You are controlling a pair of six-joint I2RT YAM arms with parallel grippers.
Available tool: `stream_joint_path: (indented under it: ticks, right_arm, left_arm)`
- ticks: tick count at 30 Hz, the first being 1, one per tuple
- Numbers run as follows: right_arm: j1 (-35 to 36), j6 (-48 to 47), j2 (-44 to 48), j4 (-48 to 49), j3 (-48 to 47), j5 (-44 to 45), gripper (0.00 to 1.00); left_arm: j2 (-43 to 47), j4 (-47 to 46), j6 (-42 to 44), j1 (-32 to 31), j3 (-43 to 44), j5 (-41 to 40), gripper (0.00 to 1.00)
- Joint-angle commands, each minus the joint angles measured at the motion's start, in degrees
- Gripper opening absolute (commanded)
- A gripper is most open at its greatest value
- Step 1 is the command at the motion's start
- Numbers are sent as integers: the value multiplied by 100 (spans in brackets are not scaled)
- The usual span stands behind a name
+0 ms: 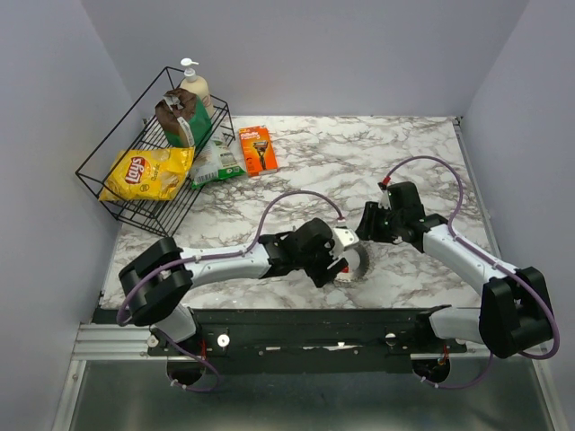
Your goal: Put the keys on the keyring
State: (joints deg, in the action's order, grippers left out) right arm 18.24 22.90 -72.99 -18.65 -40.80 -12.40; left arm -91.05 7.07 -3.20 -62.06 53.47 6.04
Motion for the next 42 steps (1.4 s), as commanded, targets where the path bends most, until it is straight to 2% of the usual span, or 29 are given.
stream_joint_path:
  ticks: [1, 3, 7, 10, 15, 22, 29, 42]
  right_arm:
    - [-40, -40, 136, -86, 28, 203, 55]
    - [-40, -48, 136, -103, 19, 212, 55]
    - [-40, -75, 127, -130, -7, 238, 55]
    - [-40, -127, 118, -165, -34, 239, 55]
    - [-40, -478, 13, -358, -227, 387, 56]
    - [83, -496, -214, -279, -280, 80, 56]
    - [285, -593, -576, -314, -359, 150, 56]
    - [531, -348, -462, 177, -219, -174, 56]
  left_arm:
    - [631, -390, -268, -16, -109, -559, 84]
    - [711, -461, -347, 10, -127, -734, 88]
    - [737, -513, -987, 421, -100, -605, 89]
    - [720, -680, -1436, 756, -188, 114, 89]
    - [693, -1558, -2544, 1371, -671, 1195, 88]
    - [255, -2078, -3457, 1556, -1014, 1417, 84]
    - [60, -2140, -3679, 1557, -1129, 1180, 83]
    - [122, -2184, -3732, 1636, -1050, 881, 83]
